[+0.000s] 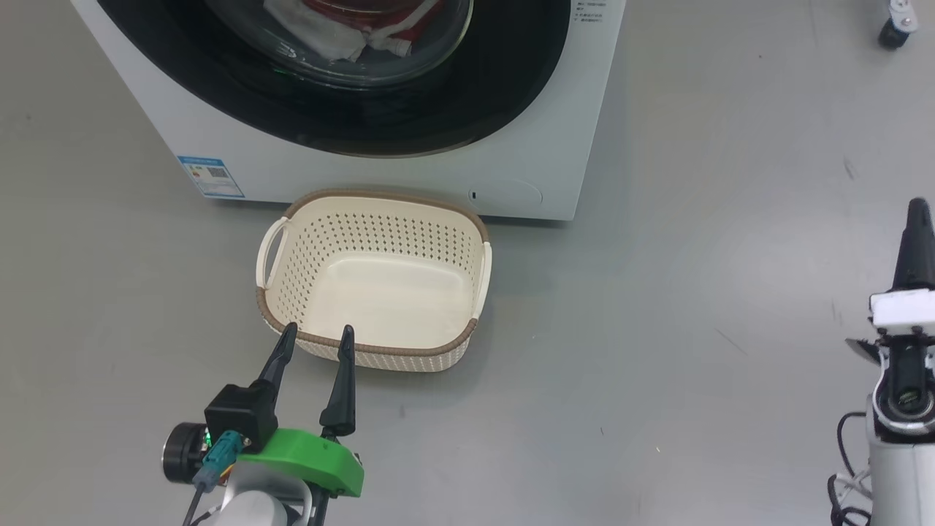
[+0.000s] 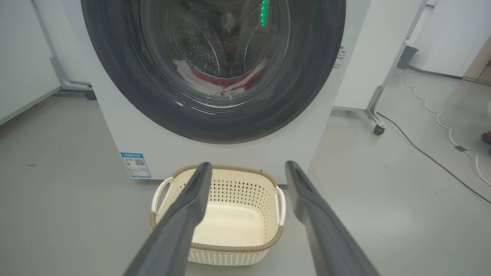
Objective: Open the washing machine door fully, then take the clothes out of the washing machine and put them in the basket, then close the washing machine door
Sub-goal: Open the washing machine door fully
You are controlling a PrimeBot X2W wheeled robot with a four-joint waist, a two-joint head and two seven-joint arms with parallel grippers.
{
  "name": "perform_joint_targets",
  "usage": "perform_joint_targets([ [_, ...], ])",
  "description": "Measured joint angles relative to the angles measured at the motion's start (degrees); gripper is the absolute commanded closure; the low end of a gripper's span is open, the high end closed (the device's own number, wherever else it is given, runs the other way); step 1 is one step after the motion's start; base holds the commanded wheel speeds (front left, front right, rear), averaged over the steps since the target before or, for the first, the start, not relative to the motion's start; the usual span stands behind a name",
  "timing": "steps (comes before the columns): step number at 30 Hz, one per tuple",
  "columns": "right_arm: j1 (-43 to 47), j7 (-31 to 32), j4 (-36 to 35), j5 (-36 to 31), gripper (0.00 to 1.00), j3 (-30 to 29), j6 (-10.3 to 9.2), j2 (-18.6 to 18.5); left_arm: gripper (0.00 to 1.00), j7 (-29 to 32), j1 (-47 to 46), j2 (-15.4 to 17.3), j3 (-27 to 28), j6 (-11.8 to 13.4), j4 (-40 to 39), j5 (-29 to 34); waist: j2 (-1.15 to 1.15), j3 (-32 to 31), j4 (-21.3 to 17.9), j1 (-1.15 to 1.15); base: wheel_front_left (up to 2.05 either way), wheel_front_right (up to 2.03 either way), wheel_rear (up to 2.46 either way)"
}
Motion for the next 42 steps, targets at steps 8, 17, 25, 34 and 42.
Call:
perform_joint_targets([
  [8, -9.7, 6.4, -2.3, 3.0, 1.0, -1.4, -1.81, -4.6, 0.0, 0.0, -3.3, 0.0, -1.0, 0.0, -1.3, -1.2, 0.0, 4.7, 2.0, 0.0, 0.0, 0.0, 0.0],
  [17, -21.3, 13.4, -3.4, 6.9, 1.0, -0.7, -4.38, -7.3, 0.0, 0.0, -7.8, 0.0, -3.1, 0.0, -3.2, -2.4, 0.0, 10.5, 4.5, 0.0, 0.0, 0.0, 0.0],
  [25, -29.8, 18.5, -2.3, 7.9, 1.0, 1.1, -6.81, -9.3, 0.0, 0.0, -9.9, -0.1, -4.4, 0.0, -3.5, -3.0, 0.0, 15.2, 6.9, 0.0, 0.0, 0.0, 0.0],
  [34, -38.3, 22.8, -0.5, 9.7, 1.0, 3.0, -9.37, -9.6, 0.0, 0.0, -12.2, -0.1, -6.2, 0.0, -4.6, -4.5, 0.0, 19.3, 9.5, 0.0, 0.0, 0.0, 0.0],
  [42, -46.2, 25.0, 2.1, 11.8, 1.0, 3.4, -10.99, -8.1, 0.0, 0.0, -14.1, -0.2, -7.3, 0.3, -4.9, -5.4, 0.0, 22.8, 11.2, 0.0, 0.0, 0.0, 0.0],
])
